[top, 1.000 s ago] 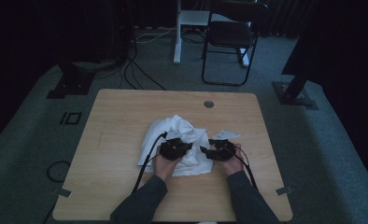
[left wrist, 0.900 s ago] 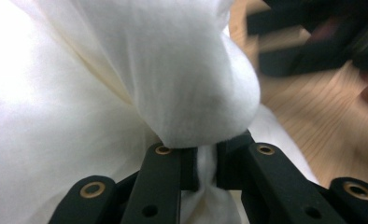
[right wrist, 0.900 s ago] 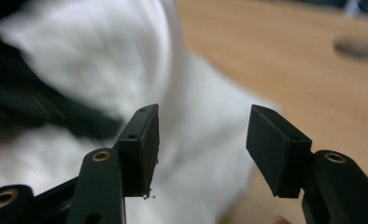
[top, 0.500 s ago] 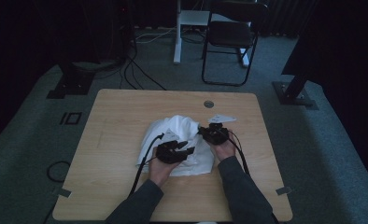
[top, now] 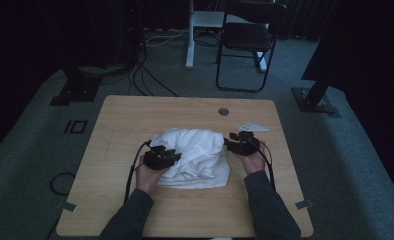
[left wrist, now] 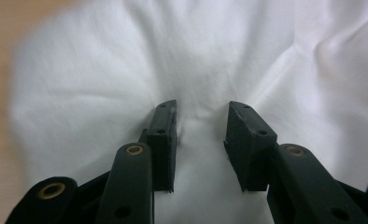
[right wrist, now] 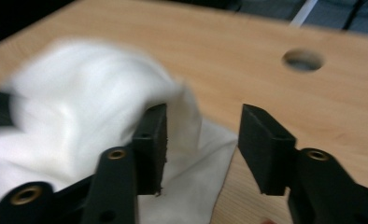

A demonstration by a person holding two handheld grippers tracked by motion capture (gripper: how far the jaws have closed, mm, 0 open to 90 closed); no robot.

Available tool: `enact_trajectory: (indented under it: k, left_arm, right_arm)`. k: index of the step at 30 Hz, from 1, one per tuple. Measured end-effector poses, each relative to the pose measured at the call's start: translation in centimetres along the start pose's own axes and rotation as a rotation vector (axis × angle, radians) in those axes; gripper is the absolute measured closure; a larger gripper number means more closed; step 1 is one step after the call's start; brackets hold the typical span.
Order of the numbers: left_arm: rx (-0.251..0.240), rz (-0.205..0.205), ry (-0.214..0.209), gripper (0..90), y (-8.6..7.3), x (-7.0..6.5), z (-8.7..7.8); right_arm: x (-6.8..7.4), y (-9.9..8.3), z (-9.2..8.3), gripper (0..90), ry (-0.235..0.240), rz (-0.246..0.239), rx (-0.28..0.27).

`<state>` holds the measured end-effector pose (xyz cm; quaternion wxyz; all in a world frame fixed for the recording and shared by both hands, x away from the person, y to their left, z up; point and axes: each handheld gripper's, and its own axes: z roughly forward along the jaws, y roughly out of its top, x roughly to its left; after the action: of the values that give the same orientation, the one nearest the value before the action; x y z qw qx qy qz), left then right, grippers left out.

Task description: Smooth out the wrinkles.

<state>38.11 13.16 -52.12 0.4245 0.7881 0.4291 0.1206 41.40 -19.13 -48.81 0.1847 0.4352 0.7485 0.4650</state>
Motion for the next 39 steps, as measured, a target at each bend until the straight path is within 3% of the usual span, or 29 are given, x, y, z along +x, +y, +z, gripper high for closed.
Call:
enact_trajectory:
  k: [3, 6, 8, 9, 11, 12, 14, 15, 16, 17, 22, 24, 27, 28, 29, 30, 31, 33, 35, 39]
  left_arm:
    - [0.001, -0.003, 0.027, 64.1, 0.0, -0.6, 0.5]
    - [-0.007, -0.016, 0.043, 64.0, -0.1, -1.0, 0.7]
    - [-0.023, -0.013, 0.055, 64.0, -0.3, -1.1, 0.9]
    - [-0.029, -0.018, 0.058, 64.0, -0.4, -1.2, 0.9]
    - [-0.042, -0.017, 0.068, 64.0, -0.6, -1.2, 0.9]
    - [-0.05, -0.016, 0.071, 64.0, -0.7, -1.3, 0.9]
    - [-0.06, -0.013, 0.078, 63.8, -0.8, -1.3, 0.8]
    - [-0.06, -0.013, 0.078, 63.7, -0.8, -1.3, 0.8]
    - [-0.07, -0.012, 0.075, 63.7, -0.9, -1.3, 0.7]
    - [-0.075, -0.019, 0.071, 63.6, -1.0, -1.2, 0.7]
    - [-0.086, -0.001, 0.094, 62.4, -1.1, -1.6, 0.7]
    - [-0.091, -0.001, 0.104, 61.6, -1.1, -1.8, 0.8]
    - [-0.097, 0.002, 0.113, 60.0, -1.1, -2.2, 1.0]
    - [-0.1, 0.006, 0.121, 59.5, -1.1, -2.3, 1.0]
    - [-0.1, 0.007, 0.126, 59.5, -1.1, -2.4, 1.1]
    - [-0.101, 0.006, 0.126, 59.4, -1.1, -2.4, 1.1]
    - [-0.103, 0.003, 0.122, 59.4, -1.1, -2.3, 1.1]
    - [-0.102, 0.003, 0.125, 59.0, -0.9, -2.2, 1.2]
    - [-0.103, 0.003, 0.126, 58.8, -0.5, -2.0, 1.6]
    - [-0.094, -0.005, 0.159, 57.9, 0.8, -1.0, 2.7]
  right_arm:
    - [1.6, 0.5, -2.3, 46.6, 0.011, -0.038, -0.067]
    - [4.3, 0.5, -3.0, 45.0, 0.103, -0.122, -0.083]
    - [6.2, -0.3, -2.1, 43.9, 0.168, -0.16, -0.044]
    - [7.1, -0.9, -1.1, 43.2, 0.181, -0.189, 0.0]
    - [7.8, -2.0, 0.5, 45.4, 0.164, -0.22, 0.075]
    - [7.8, -2.5, 1.2, 51.9, 0.157, -0.225, 0.115]
    - [7.4, -3.3, 1.7, 75.9, 0.177, -0.215, 0.162]
    - [7.4, -3.3, 1.7, 75.9, 0.177, -0.215, 0.162]
    - [7.2, -3.5, 1.5, 82.9, 0.167, -0.21, 0.17]
    - [6.2, -3.8, 0.1, 85.6, 0.147, -0.2, 0.146]
    - [2.8, -4.9, -3.0, 86.2, 0.025, -0.123, 0.182]
    - [2.5, -4.9, -3.9, 78.7, -0.013, -0.12, 0.162]
    - [3.5, -3.9, -4.9, 60.2, -0.051, -0.128, 0.074]
    - [4.0, -3.5, -5.1, 57.5, -0.029, -0.138, 0.032]
    - [4.5, -3.2, -5.1, 55.0, 0.025, -0.151, 0.001]
    - [5.1, -3.1, -4.7, 53.8, 0.096, -0.164, -0.004]
    - [5.6, -3.3, -4.0, 53.5, 0.134, -0.167, 0.021]
    - [6.5, -4.1, -1.6, 53.6, 0.114, -0.204, 0.114]
    - [6.3, -4.9, 0.9, 54.6, 0.101, -0.183, 0.164]
    - [4.8, -4.9, 4.1, 54.6, 0.069, -0.117, 0.169]
